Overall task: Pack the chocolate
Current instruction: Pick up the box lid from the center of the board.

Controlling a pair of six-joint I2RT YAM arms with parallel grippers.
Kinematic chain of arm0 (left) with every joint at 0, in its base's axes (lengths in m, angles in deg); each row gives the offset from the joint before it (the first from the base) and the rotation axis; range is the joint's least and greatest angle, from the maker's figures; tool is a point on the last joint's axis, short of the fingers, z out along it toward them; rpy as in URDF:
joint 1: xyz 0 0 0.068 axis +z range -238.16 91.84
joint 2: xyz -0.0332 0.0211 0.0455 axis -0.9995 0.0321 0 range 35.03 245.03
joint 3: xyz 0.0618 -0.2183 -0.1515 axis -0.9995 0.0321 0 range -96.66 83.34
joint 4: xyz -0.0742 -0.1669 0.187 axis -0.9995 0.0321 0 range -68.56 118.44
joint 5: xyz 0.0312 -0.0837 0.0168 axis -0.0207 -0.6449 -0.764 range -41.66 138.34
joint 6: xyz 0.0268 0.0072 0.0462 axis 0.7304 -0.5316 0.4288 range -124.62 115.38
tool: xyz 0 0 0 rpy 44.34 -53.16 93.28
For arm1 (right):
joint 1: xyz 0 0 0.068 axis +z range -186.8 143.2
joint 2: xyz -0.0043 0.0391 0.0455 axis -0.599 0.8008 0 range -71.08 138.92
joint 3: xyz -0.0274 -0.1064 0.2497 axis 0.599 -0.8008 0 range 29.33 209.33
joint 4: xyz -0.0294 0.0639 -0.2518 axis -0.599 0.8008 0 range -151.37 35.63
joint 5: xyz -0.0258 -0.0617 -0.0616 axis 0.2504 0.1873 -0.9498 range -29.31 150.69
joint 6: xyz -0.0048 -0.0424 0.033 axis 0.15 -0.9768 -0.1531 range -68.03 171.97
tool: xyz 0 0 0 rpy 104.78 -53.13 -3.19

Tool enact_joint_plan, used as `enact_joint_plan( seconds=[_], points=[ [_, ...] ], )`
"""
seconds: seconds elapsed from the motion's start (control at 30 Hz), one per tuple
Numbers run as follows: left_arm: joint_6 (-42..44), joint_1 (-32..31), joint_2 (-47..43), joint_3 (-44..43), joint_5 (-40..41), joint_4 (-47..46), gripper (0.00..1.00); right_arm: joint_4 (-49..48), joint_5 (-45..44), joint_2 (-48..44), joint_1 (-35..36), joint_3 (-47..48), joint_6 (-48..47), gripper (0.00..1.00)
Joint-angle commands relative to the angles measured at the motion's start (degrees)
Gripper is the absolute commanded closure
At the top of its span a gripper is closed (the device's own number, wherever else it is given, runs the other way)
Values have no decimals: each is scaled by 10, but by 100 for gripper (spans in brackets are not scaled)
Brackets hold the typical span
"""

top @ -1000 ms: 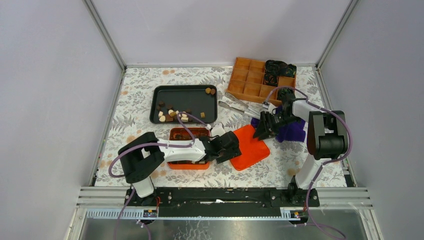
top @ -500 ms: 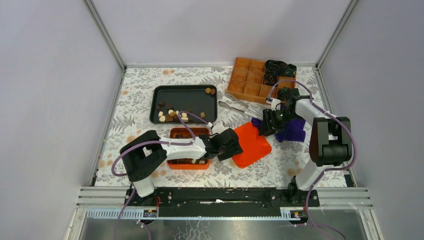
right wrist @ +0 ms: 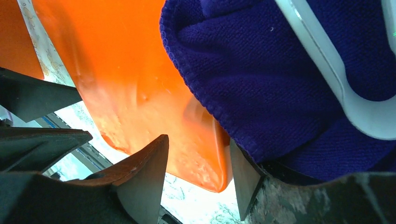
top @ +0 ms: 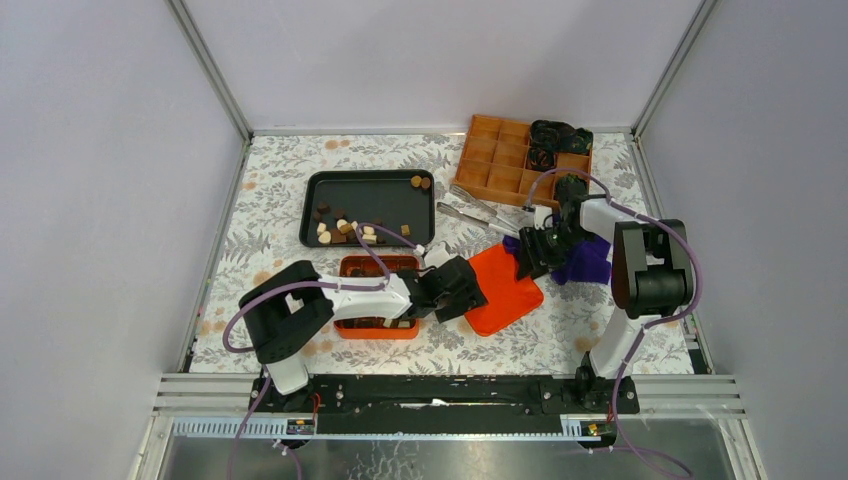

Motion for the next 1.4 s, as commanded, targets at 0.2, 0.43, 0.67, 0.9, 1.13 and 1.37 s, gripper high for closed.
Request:
enact_joint_plan(
  seconds=[0.2,0.43,0.67,0.9,1.13,1.37],
  points=[
    [1,4,6,28,-16,-32,24,69,106,-5,34,19,-43,47],
    [9,4,2,29,-18,-48,24,120,153,-48,34,52,-48,47],
    [27,8,24,-1,-27,-52,24,126,111,-82,34,58,-30,46],
    [48,21,72,-39,-52,-61,24,104,39,-92,-5,65,-9,41],
    [51,25,104,-58,-70,-81,24,102,-2,-98,-46,88,-25,27],
    [49,29,97,-43,-73,-89,24,104,-4,-60,-101,91,-57,28]
  ],
)
